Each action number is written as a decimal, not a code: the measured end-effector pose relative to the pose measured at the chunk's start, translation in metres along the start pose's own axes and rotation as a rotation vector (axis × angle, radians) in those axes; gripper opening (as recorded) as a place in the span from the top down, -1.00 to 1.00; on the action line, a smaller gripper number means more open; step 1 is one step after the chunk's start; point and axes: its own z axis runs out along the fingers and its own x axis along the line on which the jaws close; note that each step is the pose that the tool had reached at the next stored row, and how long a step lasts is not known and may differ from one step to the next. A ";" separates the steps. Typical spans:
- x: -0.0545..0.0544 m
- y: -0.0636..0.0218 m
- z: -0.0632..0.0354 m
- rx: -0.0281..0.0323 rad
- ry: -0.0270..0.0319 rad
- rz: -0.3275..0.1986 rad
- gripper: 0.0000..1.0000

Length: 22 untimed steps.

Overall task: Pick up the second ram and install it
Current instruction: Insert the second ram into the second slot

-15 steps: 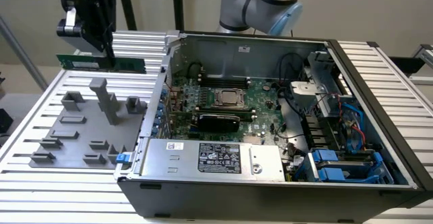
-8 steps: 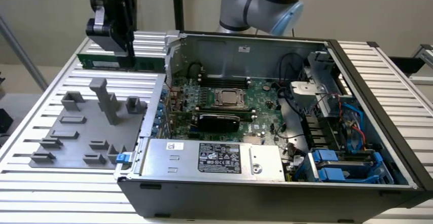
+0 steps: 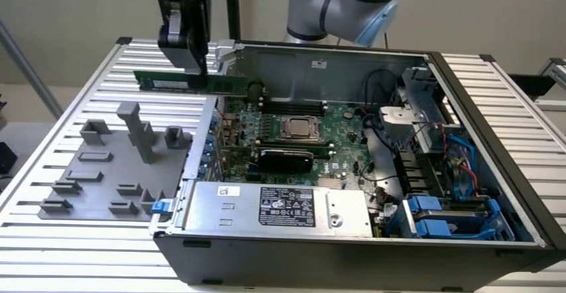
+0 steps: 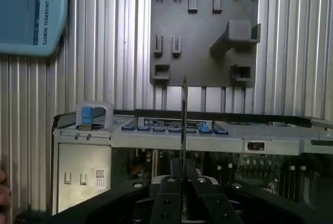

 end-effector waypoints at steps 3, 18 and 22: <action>-0.003 -0.0141 0.0029 0.0000 0.0001 0.000 1.00; -0.023 -0.0830 0.0267 0.0000 0.0000 0.000 1.00; -0.032 -0.1012 0.0334 0.0000 0.0001 0.000 1.00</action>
